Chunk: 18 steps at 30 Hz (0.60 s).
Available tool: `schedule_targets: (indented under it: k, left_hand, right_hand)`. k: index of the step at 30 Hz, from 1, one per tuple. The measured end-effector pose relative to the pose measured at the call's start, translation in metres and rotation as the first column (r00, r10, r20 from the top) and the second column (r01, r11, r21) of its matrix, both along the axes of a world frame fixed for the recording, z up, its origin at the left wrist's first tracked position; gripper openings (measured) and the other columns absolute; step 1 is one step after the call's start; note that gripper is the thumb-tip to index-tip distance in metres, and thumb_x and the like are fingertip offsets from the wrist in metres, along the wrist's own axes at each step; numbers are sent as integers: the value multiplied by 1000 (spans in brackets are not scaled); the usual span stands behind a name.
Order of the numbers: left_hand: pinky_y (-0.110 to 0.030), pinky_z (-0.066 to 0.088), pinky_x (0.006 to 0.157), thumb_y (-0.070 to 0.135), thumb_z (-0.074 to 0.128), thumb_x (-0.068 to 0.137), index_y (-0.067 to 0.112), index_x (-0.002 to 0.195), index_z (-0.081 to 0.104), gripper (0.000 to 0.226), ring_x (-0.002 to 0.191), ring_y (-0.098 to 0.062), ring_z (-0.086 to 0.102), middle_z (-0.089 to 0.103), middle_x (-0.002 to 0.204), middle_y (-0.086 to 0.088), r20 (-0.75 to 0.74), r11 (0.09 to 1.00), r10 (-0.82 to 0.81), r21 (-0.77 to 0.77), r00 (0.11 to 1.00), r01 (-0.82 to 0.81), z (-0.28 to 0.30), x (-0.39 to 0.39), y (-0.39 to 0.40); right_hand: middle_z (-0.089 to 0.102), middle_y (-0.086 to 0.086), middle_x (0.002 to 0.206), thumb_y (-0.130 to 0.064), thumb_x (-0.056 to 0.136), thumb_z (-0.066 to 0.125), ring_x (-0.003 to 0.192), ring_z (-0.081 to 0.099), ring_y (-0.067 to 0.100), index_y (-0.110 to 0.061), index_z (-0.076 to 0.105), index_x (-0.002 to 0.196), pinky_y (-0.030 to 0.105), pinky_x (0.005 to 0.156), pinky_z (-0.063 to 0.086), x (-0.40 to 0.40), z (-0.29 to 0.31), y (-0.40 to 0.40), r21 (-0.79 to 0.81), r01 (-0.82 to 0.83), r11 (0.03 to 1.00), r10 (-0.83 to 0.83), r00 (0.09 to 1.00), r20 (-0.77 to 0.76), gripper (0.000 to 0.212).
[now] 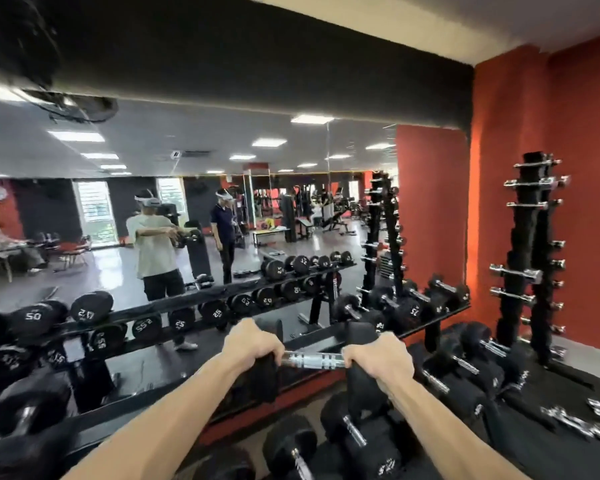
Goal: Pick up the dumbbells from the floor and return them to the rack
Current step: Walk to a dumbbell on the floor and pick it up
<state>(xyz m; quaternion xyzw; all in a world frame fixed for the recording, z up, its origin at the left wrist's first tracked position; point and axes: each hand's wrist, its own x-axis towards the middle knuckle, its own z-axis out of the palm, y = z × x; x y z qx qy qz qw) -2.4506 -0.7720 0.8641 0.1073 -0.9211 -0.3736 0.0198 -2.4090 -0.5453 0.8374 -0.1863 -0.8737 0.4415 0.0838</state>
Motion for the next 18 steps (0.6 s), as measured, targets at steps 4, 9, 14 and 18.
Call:
schedule_targets:
  k: [4, 9, 14, 18]
  left_hand:
    - [-29, 54, 53, 19, 81, 19, 1, 76, 76, 60, 75, -24, 71, 74, 76, -9, -57, 996, 43, 77, 997, -38, 11, -106, -24]
    - [-23, 44, 50, 11, 88, 45, 0, 74, 72, 36, 68, -20, 60, 65, 78, -8, -38, 995, -26, 93, 999, 30, 21, -233, -44]
    - [-26, 51, 60, 9, 90, 47, 7, 69, 59, 38, 83, -26, 65, 68, 87, -9, -19, 996, -42, 79, 999, 44, 5, -356, -65]
    - [-26, 52, 63, 11, 90, 44, 0, 83, 63, 48, 90, -28, 68, 71, 97, -12, 52, 995, -96, 35, 994, 94, -10, -441, -65]
  right_hand:
    - [69, 3, 82, -39, 52, 84, 73, 65, 24, -8, 68, 91, 27, 63, 51, -111, 23, -17, 61, -39, 997, 41, 999, -25, 52]
    - [69, 1, 76, -37, 53, 82, 69, 67, 21, -8, 70, 81, 27, 62, 56, -237, 28, -37, 35, -38, 999, 38, 999, -1, 42]
    - [68, 1, 77, -35, 56, 83, 68, 63, 19, -6, 68, 85, 25, 60, 51, -340, 6, -65, -11, -5, 1000, 5, 1000, 13, 43]
    - [64, 0, 69, -31, 58, 83, 60, 61, 19, -9, 62, 68, 26, 57, 50, -407, -12, -71, -54, 72, 996, -69, 996, 55, 32]
